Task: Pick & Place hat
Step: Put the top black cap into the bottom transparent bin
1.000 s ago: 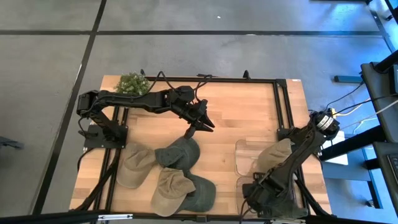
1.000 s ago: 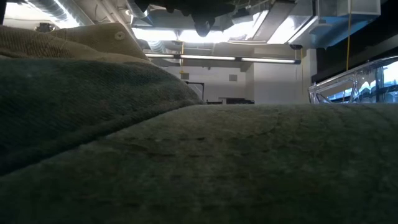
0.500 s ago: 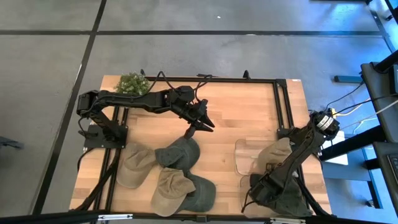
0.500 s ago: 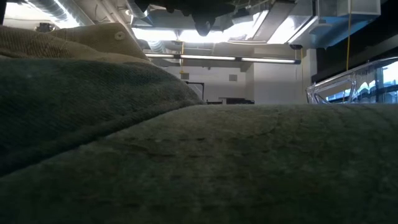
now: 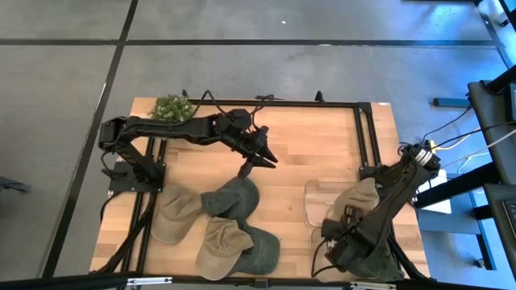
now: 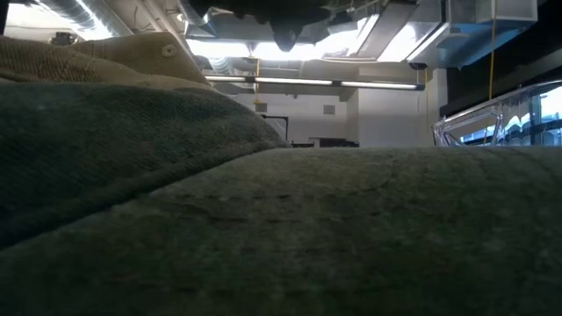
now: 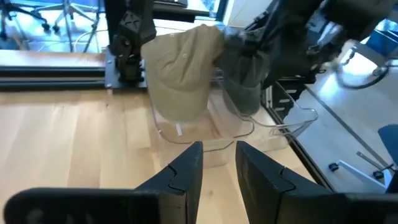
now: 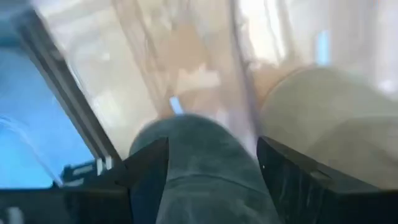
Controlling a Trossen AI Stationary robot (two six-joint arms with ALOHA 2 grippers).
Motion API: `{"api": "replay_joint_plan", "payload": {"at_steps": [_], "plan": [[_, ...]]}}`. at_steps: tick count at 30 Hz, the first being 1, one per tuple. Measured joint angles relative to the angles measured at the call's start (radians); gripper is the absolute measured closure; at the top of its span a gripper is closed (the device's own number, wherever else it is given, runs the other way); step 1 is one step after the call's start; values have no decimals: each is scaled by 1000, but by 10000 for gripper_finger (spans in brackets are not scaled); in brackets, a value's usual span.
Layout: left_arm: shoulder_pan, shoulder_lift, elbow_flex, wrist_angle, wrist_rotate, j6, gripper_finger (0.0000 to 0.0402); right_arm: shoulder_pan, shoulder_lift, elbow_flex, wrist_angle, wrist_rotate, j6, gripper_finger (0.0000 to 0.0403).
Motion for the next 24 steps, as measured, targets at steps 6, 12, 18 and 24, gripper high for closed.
{"api": "replay_joint_plan", "payload": {"at_steps": [6, 12, 18, 24], "plan": [[10, -103, 0, -149, -89, -13, 308, -36, -2, 191, -88, 192, -41, 157], [-34, -228, 0, -362, -287, -22, 307, -114, -8, 299, -51, 370, -128, 157], [-98, -335, -100, -417, -293, -79, 308, -241, -61, 259, 133, 345, -444, 157], [-149, -451, -268, -387, -455, -228, 310, -415, -100, 184, 335, 157, -757, 157]]}}
